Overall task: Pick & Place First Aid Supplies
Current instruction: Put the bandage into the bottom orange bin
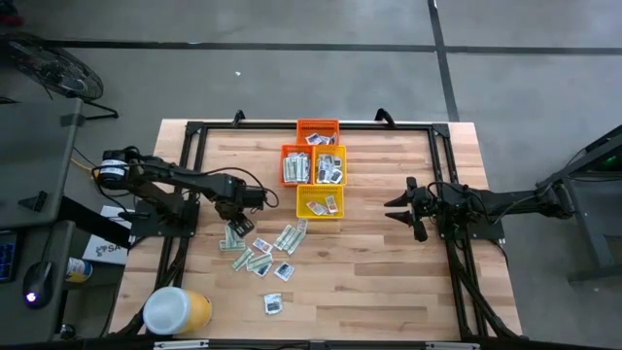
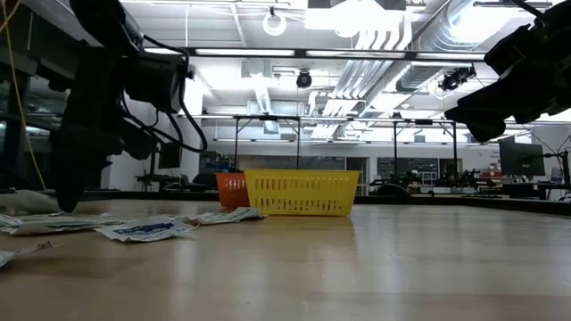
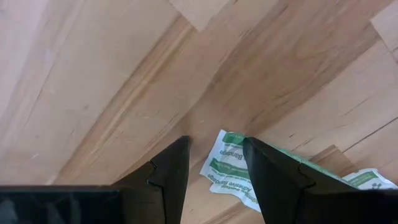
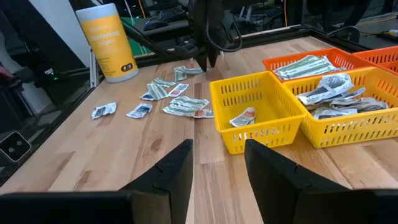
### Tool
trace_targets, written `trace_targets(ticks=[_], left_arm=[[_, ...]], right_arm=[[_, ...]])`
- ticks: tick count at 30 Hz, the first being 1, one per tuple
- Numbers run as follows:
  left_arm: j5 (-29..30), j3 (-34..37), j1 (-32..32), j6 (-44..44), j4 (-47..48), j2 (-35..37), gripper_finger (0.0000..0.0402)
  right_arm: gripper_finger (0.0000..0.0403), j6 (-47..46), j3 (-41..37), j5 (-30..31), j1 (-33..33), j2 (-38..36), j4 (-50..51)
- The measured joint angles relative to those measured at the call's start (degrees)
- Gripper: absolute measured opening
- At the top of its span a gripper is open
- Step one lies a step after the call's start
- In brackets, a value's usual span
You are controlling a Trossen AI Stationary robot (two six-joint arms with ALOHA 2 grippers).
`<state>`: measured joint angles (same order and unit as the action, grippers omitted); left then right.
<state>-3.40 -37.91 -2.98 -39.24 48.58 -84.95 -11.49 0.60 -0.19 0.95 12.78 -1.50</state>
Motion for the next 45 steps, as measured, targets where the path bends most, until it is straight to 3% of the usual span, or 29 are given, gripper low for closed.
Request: trace_targets(ticks=[5,23,45], left_arm=[[-0.6,0.6,0.0,0.0,-0.1,-0.2,0.0144],[0.6,-0.7,0.0,-1.3,1.3,-0.5,0.0006],[5.9,-8.3,-1.4,0.9,2.7,6.9,0.0]], right_arm=[[0.0139,0.0,0.0,0.0,0.0,0.0,0.0],[0.0139,0.0,0.0,0.0,0.0,0.0,0.0],[0.0139,0.0,0.0,0.0,0.0,0.0,0.0]])
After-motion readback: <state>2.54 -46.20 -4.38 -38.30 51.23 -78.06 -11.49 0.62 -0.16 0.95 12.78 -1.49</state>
